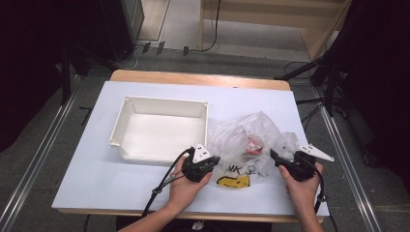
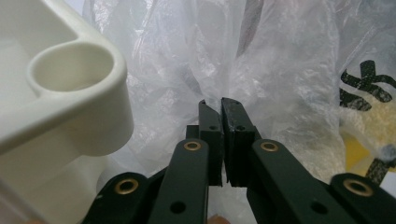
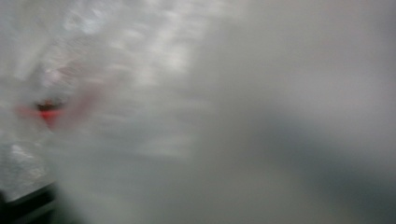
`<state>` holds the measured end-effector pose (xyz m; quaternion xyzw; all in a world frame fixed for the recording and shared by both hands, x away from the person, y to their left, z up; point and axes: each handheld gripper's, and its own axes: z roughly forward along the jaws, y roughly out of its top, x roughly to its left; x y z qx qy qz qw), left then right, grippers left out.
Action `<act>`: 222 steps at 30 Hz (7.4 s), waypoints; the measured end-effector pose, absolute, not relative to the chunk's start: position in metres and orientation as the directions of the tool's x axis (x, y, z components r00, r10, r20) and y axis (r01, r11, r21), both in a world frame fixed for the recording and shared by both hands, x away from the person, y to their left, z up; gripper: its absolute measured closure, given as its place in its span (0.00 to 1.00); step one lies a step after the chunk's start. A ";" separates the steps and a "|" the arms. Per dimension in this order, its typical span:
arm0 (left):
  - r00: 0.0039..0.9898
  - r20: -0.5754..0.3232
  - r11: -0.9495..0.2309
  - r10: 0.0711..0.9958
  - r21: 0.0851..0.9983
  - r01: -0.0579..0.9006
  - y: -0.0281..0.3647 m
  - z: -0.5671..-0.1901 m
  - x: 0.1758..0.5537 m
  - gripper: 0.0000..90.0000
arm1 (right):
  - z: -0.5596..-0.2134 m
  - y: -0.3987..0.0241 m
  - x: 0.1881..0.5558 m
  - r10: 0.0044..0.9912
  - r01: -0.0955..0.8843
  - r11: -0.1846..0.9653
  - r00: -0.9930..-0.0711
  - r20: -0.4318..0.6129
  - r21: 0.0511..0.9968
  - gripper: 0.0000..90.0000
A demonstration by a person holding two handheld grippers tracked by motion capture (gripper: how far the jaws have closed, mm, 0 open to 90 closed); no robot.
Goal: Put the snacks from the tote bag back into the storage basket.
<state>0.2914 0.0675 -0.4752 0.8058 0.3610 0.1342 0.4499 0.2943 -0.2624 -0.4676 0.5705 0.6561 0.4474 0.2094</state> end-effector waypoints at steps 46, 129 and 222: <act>0.703 -0.088 -0.335 0.705 0.833 0.440 0.067 -0.475 0.289 0.93 | -0.463 -0.247 0.308 0.915 0.569 0.009 -0.336 0.223 0.822 0.94; 0.720 -0.107 -0.307 0.685 0.854 0.419 0.069 -0.475 0.287 0.91 | -0.444 -0.262 0.260 0.937 0.471 0.017 -0.317 0.151 0.882 0.28; 0.715 -0.129 -0.307 0.687 0.840 0.447 0.070 -0.475 0.290 0.95 | -0.453 -0.234 0.347 0.936 0.570 0.051 -0.313 0.160 0.820 0.95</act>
